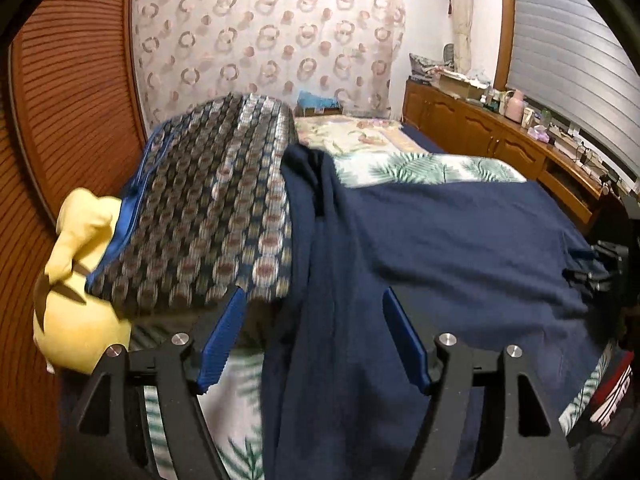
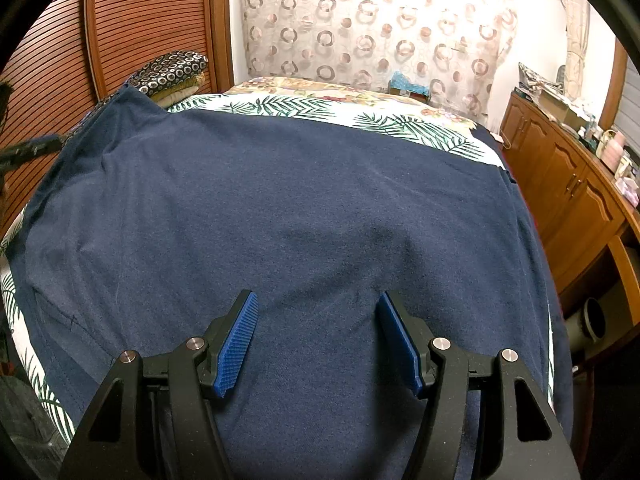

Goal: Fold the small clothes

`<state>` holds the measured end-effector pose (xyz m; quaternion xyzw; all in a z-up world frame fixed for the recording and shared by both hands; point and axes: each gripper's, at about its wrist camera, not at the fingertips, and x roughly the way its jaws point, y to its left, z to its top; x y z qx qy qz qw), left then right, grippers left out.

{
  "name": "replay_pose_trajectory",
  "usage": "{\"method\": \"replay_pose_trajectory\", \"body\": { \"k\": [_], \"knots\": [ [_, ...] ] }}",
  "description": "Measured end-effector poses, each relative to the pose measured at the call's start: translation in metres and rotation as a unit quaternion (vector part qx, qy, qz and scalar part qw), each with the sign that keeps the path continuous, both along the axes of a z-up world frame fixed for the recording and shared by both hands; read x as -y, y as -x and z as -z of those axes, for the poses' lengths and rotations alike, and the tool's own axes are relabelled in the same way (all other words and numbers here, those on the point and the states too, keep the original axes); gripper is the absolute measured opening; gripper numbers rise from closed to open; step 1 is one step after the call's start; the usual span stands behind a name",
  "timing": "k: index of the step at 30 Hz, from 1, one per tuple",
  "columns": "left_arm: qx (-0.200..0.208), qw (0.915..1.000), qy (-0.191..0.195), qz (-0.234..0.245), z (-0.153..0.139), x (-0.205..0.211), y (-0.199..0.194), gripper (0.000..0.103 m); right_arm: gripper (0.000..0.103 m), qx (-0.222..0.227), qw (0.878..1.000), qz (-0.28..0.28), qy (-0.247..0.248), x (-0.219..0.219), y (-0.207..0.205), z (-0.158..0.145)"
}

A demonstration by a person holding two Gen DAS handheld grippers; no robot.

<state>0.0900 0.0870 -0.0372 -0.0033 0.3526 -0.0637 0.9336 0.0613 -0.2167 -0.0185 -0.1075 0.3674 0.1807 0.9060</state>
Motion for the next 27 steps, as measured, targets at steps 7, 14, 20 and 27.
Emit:
{"method": "replay_pose_trajectory", "body": {
  "k": [7, 14, 20, 27],
  "knots": [
    [-0.018, 0.9998, 0.009, -0.009, 0.017, -0.008, 0.015, 0.072, 0.065, 0.000, 1.000, 0.000, 0.000, 0.000, 0.000, 0.000],
    [-0.034, 0.9993, 0.012, -0.013, 0.032, -0.011, 0.021, 0.072, 0.065, 0.000, 1.000, -0.001, 0.000, 0.001, 0.000, 0.000],
    [-0.045, 0.9988, 0.013, -0.014, 0.038, -0.012, 0.021, 0.072, 0.065, 0.000, 1.000, -0.001, 0.000, 0.001, 0.000, 0.001],
    [-0.036, 0.9989, 0.028, -0.012, 0.036, -0.014, 0.022, 0.072, 0.065, 0.000, 1.000, -0.001, 0.000, 0.001, 0.000, 0.001]
  ]
}}
